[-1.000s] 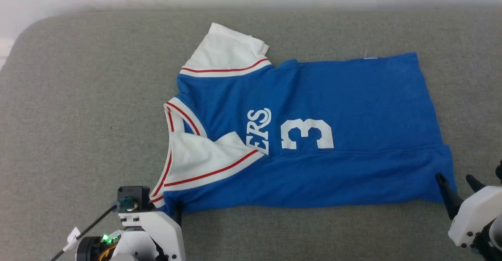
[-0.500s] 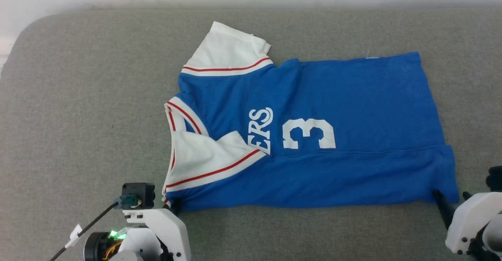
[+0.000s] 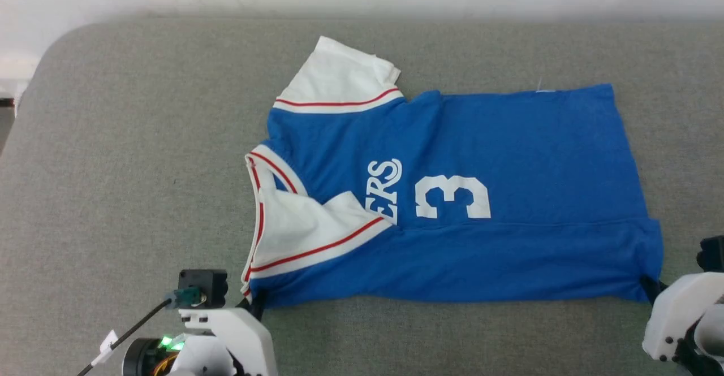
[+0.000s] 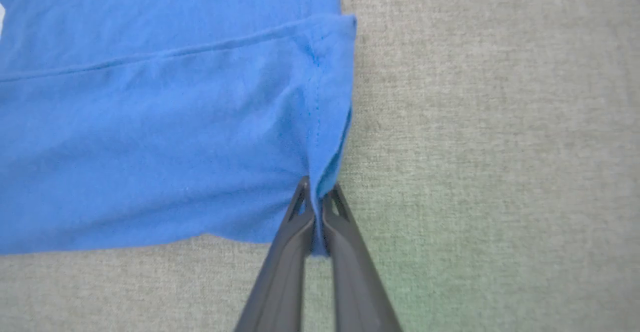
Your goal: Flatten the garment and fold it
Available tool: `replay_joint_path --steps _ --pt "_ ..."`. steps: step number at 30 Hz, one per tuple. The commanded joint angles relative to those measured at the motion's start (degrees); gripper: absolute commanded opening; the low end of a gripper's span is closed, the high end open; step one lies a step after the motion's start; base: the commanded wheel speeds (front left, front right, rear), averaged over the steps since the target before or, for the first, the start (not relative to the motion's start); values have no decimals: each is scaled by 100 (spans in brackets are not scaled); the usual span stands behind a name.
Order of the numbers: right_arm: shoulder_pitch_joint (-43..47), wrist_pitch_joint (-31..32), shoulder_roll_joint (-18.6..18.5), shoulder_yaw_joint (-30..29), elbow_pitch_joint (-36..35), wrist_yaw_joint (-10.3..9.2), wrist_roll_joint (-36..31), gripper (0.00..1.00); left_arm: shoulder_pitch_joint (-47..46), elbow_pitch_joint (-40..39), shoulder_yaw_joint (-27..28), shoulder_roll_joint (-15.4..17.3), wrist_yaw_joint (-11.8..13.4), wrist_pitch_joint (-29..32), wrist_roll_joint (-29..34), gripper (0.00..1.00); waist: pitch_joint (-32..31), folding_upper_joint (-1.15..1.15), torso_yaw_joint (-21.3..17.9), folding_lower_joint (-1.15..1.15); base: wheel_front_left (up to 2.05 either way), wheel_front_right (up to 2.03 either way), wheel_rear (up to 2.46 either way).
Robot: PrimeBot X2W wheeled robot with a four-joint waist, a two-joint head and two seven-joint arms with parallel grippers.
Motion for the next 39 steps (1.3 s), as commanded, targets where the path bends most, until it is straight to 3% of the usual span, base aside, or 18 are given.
replay_joint_path --steps 1,14,22,23,24,30,39 --pt "103 -2 -36 -31 60 -8 23 0 68 -11 15 60 24 9 -17 0 -134 0 -29 -1 0 0 0" --pt "838 494 -222 -208 -865 -8 280 0 814 -246 36 574 -96 264 -385 0 -699 0 -184 -1 0 0 0" --pt "980 562 -40 -267 -734 -8 263 0 833 18 -34 358 -244 155 -492 0 -546 0 -174 -1 0 0 0" --pt "956 546 -26 -256 -679 -8 258 36 818 80 -33 305 -273 120 -513 42 -529 0 -174 -1 0 0 0" --pt "930 531 -19 -233 -619 -8 260 100 801 142 -43 268 -298 88 -512 100 -515 0 -172 -1 0 0 0" --pt "711 166 -87 -180 -561 -8 302 100 677 341 112 210 -228 -379 -337 100 -563 0 -145 -1 0 0 0" --pt "390 -1227 -61 -34 -1170 -8 221 100 506 -390 668 37 -320 -1492 -300 100 -762 0 -150 -1 0 0 0"
